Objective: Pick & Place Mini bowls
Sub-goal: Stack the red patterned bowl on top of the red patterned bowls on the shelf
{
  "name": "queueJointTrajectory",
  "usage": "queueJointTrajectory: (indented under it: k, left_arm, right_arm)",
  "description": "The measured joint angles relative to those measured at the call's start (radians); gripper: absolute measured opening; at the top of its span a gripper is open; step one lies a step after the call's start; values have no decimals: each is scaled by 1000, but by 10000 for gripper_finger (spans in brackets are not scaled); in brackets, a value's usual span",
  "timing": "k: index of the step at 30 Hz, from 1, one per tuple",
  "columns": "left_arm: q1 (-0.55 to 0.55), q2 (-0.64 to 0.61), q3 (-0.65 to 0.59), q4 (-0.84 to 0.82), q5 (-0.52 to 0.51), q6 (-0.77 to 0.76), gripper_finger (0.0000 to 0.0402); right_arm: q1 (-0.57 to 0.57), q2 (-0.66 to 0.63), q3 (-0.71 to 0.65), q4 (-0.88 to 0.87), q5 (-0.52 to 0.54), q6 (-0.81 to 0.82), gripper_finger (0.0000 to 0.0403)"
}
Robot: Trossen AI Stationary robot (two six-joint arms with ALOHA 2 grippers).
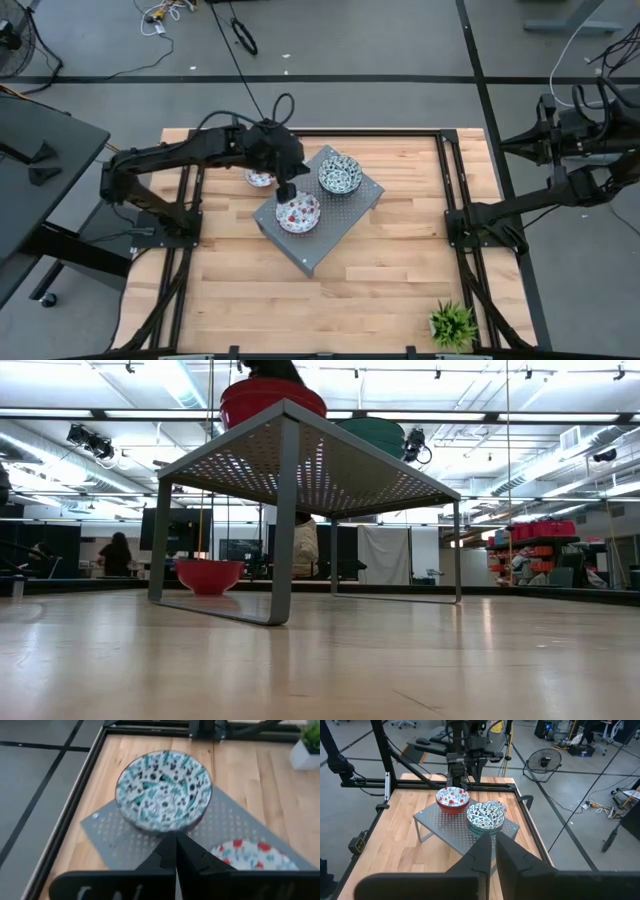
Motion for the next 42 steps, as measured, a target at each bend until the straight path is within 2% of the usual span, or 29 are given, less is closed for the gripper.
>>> queueJointTrajectory:
  k: [12, 19, 26, 36, 42]
  left_arm:
    - [3, -155, 0, -169, -44, 46, 21]
    - [3, -205, 1, -270, -44, 83, 34]
    - [26, -209, -2, -468, -63, 129, 64]
    - [75, -209, -120, -547, -66, 161, 120]
    - [129, -227, -209, -527, -58, 277, 151]
  right_arm:
    - [0, 0, 0, 0, 0, 0, 27]
    - [0, 0, 0, 0, 0, 0, 27]
    - [0, 0, 0, 0, 0, 0, 27]
    - [0, 0, 0, 0, 0, 0, 27]
    - [0, 0, 0, 0, 0, 0, 27]
